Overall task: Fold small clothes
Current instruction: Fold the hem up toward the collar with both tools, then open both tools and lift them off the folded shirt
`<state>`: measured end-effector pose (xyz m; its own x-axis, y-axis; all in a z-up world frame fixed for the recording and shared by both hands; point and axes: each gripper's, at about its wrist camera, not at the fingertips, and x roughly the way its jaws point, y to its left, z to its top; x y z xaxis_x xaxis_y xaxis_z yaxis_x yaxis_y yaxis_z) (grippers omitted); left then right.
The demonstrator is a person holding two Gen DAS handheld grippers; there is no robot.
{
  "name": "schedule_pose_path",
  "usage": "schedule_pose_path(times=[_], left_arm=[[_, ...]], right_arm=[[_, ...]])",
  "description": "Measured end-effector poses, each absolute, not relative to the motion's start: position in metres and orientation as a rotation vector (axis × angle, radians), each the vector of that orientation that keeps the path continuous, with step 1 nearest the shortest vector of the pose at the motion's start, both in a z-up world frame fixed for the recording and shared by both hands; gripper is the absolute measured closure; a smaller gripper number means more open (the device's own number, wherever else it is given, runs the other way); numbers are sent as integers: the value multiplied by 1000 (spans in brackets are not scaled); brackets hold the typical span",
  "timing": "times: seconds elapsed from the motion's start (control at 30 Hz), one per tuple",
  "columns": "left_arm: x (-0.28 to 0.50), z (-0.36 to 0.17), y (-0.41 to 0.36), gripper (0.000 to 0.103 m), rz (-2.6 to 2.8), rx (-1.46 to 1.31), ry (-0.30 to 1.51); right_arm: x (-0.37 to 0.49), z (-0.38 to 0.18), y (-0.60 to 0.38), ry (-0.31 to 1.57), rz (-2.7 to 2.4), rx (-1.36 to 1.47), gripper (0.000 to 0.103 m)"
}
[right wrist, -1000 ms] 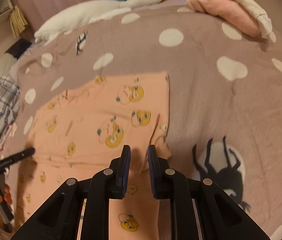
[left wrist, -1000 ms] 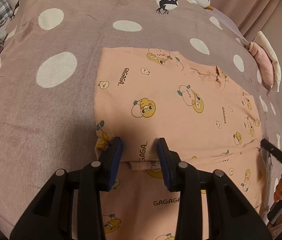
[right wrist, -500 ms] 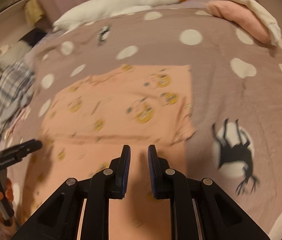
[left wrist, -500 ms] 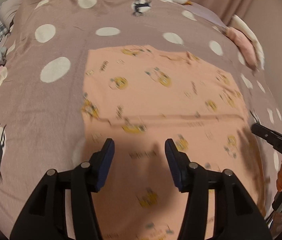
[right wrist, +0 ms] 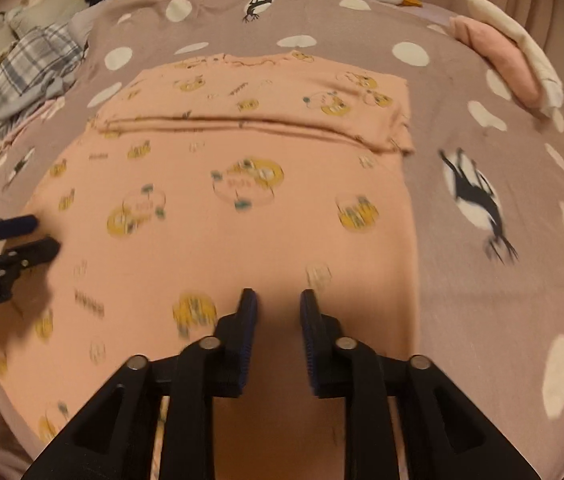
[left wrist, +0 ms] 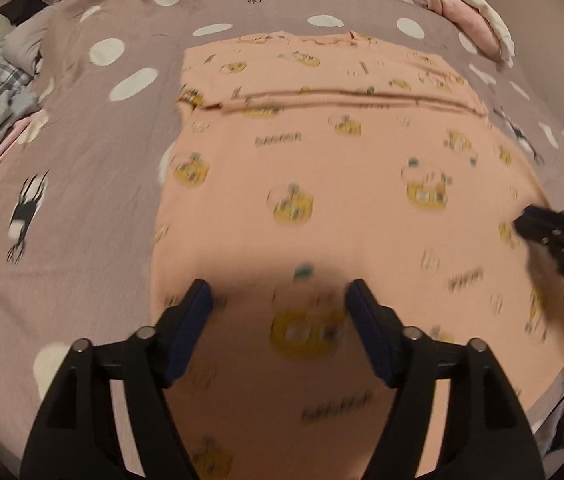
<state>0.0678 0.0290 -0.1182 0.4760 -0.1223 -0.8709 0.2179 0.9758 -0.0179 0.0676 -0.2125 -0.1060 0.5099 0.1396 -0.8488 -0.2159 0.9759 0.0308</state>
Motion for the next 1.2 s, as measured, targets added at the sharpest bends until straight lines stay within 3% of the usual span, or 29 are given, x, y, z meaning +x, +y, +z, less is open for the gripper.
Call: schedule_pose_path(times=[0.07,0.57,0.83,1.2], left_arm=[[58,-119,35,29,-199,102,1051],[1,-95,65,29,-151,64,1038],[3,-79,25,29,-300,56,971],[-18,-115,18,29,-387,63,1122]], right_arm=[[57,-107,-224,1019,198,-76,67],[-3,-88,-282,1042,111,-26,67],[17,-78,-224,984,383,89,67],[-5,-108,-170,1100,465,-58,62]])
